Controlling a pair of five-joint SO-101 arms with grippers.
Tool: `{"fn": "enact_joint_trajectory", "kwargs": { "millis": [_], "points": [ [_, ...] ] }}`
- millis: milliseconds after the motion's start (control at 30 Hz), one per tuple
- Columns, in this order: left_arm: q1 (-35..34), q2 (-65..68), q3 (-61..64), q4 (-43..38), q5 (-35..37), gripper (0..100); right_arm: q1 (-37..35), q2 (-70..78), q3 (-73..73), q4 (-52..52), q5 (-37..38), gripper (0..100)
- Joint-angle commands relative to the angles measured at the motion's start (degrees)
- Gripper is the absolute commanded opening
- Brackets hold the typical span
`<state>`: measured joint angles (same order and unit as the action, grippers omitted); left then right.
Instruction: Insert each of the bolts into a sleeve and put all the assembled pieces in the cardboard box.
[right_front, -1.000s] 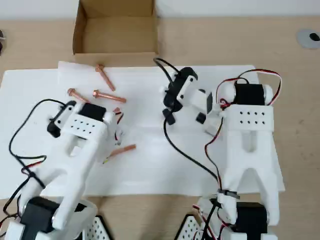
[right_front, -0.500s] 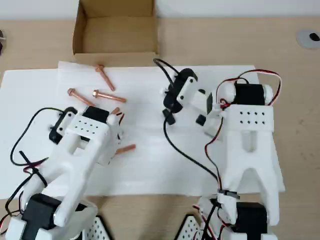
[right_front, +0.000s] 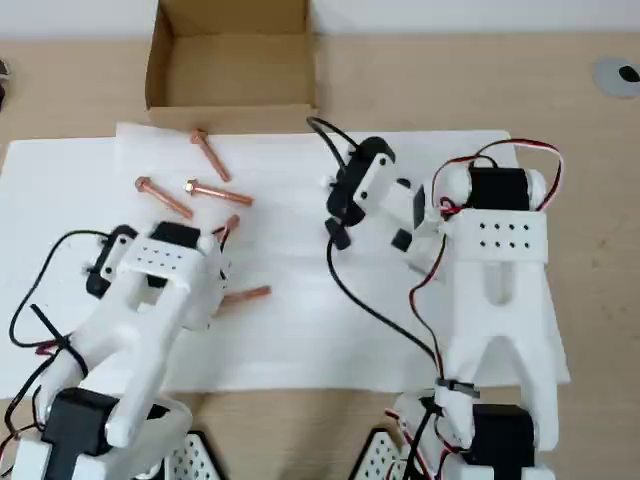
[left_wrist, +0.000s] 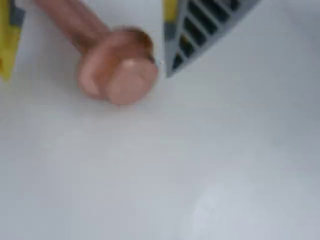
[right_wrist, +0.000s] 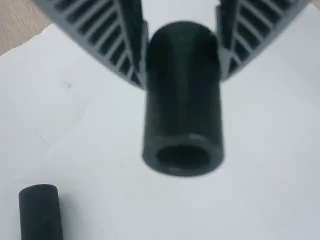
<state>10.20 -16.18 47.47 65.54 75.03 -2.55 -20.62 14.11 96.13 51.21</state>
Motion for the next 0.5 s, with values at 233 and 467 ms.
{"fn": "enact_joint_trajectory", "kwargs": {
  "millis": [233, 467],
  "points": [
    [1.1, -0.2, 2.6, -7.9, 0.5, 22, -0.4, -1.9, -3.2, 0.3, 0.5, 1.1],
    [1.0, -0.7, 0.4, -8.4, 0.5, 14, -0.4, -1.9, -3.2, 0.3, 0.5, 1.1]
  ]
}}
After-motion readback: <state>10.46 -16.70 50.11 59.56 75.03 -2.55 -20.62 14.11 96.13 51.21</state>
